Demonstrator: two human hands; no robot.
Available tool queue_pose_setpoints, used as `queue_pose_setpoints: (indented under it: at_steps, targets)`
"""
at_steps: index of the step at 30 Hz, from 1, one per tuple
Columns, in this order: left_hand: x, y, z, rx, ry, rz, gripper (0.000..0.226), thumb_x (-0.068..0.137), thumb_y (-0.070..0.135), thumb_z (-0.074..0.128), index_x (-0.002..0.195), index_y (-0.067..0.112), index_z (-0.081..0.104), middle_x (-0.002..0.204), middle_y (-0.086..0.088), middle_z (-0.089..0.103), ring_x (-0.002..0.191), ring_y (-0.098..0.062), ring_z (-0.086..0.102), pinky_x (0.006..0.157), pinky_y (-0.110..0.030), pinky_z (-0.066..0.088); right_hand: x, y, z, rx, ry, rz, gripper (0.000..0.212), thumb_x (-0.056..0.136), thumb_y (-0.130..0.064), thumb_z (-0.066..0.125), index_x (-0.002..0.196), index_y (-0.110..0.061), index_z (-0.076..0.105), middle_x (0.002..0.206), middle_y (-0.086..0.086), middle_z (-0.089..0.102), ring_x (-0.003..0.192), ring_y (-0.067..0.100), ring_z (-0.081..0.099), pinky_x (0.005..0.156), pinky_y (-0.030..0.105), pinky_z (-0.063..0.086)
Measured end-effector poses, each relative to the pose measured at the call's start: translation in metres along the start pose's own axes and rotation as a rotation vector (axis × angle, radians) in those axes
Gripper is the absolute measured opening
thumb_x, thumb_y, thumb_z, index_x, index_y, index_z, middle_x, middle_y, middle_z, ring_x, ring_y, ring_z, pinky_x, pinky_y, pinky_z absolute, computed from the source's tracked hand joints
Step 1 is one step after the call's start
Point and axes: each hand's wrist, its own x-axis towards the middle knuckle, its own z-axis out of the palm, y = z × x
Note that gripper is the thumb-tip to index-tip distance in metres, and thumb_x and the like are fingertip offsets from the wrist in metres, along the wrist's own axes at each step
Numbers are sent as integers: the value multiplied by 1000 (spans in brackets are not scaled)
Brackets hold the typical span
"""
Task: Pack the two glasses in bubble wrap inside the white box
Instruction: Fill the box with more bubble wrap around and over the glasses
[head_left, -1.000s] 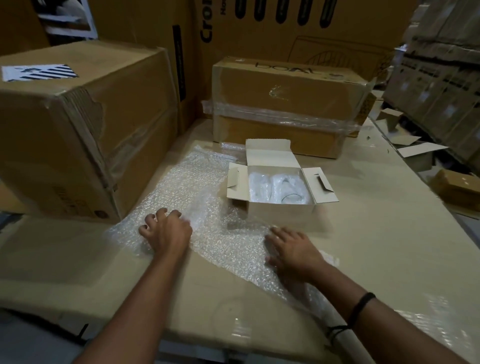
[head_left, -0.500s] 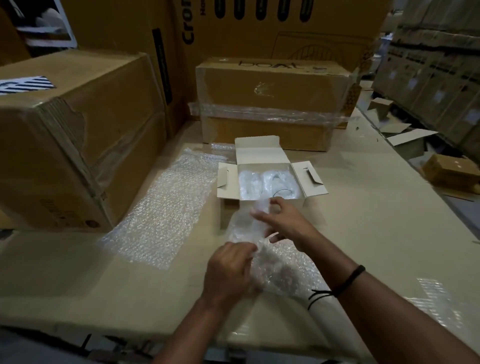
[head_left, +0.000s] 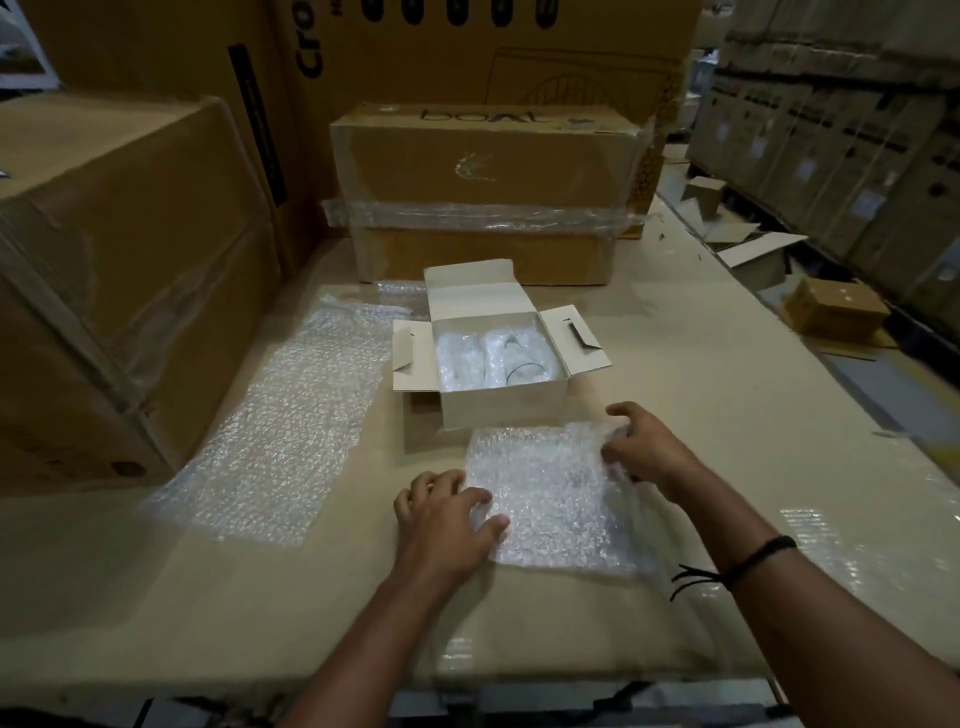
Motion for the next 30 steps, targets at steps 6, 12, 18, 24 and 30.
queue_pose_setpoints:
  at_steps: [6,12,18,24,30]
  targets:
    - [-2,0,-3,14,59,-70,60,80,63,57,135,41,46,143,11,41,132,-16,28,104,-37,18,-3,16,6,-627,262,-251,60,77,-7,57,135,-22,51,138,10,49,116,30,52,94,42,48]
    - [0,-1,-15,237,62,-293,64,72,84,47,111,34,59,117,7,55,111,-21,44,88,-37,28,-6,10,20,-964,57,-288,22,86,-30,60,106,-27,70,120,0,62,111,26,50,92,38,39]
    - [5,-16,-25,-524,181,-252,21,87,31,69,73,22,57,73,9,62,71,-14,59,65,-30,43,6,1,20,-882,-77,-334,73,72,-36,80,138,-30,47,145,-3,45,127,24,46,100,37,41]
    - [15,-49,-39,-837,201,-267,14,89,12,68,78,12,59,76,1,69,70,-14,64,61,-26,49,7,16,21,-930,-327,-350,106,66,-56,80,152,-26,26,161,5,20,145,25,25,117,37,26]
    - [15,-50,-41,-1095,83,-266,11,96,10,58,102,12,67,91,-2,75,81,-14,72,64,-22,54,-2,-20,24,-488,-291,-400,103,72,-37,84,154,-20,23,152,0,39,137,17,40,96,19,30]
